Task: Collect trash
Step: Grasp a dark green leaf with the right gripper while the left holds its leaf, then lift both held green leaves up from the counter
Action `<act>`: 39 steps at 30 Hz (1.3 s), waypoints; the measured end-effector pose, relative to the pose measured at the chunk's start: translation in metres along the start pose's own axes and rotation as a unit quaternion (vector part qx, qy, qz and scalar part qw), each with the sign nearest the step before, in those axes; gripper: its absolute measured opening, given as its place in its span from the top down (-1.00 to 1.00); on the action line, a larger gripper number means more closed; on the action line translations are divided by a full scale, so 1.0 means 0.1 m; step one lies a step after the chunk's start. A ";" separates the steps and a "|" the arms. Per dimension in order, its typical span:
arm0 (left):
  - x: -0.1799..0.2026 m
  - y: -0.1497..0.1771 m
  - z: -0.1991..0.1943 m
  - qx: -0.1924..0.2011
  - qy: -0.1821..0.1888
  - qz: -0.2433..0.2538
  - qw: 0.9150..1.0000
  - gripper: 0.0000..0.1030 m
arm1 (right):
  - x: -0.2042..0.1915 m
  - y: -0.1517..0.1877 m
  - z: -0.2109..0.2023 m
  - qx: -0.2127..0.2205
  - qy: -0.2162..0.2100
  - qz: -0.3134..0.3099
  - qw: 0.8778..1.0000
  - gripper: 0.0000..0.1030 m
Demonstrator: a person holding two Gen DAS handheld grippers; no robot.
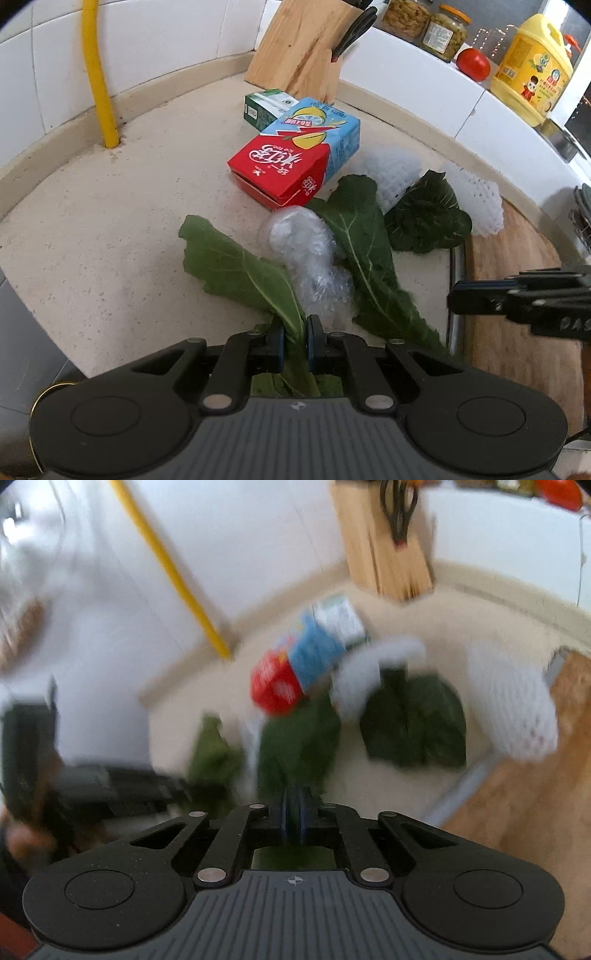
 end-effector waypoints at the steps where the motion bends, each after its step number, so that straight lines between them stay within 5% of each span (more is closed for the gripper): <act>1: 0.00 0.00 0.00 0.000 -0.001 -0.001 1.000 0.86 | 0.01 0.04 0.03 0.000 0.011 -0.003 1.000 0.54; 3: 0.00 -0.01 0.00 -0.001 -0.003 -0.006 1.000 0.81 | 0.01 0.04 0.09 0.004 0.015 -0.006 1.000 0.38; 7: -0.02 -0.01 0.04 -0.004 -0.009 -0.014 1.000 0.48 | -0.07 -0.07 0.14 0.030 0.000 -0.006 1.000 -0.60; 11: -0.01 0.01 0.11 -0.010 -0.012 -0.017 1.000 0.42 | -0.23 -0.14 0.31 0.034 -0.022 -0.038 0.998 -0.65; 14: -0.01 0.02 0.12 -0.009 -0.018 -0.008 1.000 0.43 | -0.24 -0.10 0.57 0.007 -0.008 -0.051 0.999 -0.40; 16: -0.02 0.03 0.11 -0.007 -0.019 -0.006 1.000 0.43 | -0.18 -0.06 0.70 -0.021 0.004 -0.037 0.999 0.20; 19: -0.01 0.04 0.11 -0.008 -0.022 0.000 1.000 0.80 | -0.07 -0.06 0.68 -0.027 0.000 -0.004 1.000 0.64; 23: -0.01 -0.03 0.03 0.005 0.001 -0.018 1.000 0.84 | 0.06 -0.09 0.48 -0.017 -0.043 0.075 0.996 0.77; 31: 0.04 -0.33 -0.32 0.064 0.038 -0.021 0.997 0.84 | 0.09 -0.34 -0.15 0.084 -0.127 0.156 0.976 0.80; 35: 0.04 -0.36 -0.40 0.074 0.030 -0.007 0.997 0.84 | 0.04 -0.43 -0.31 0.109 -0.106 0.128 0.980 0.80; 39: -0.02 -0.24 -0.29 0.046 0.011 -0.005 0.999 0.84 | 0.06 -0.31 -0.18 0.081 -0.067 0.112 0.988 0.80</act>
Point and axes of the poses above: each gripper's, at about its wrist camera, not at the fingertips, and z roughly the way its jaws point, x to its right, y to its underside, the point moved 3 cm from there along z, roughly the way its jaws point, and after that the axes turned 7 degrees about x, right-handed, at the moved point
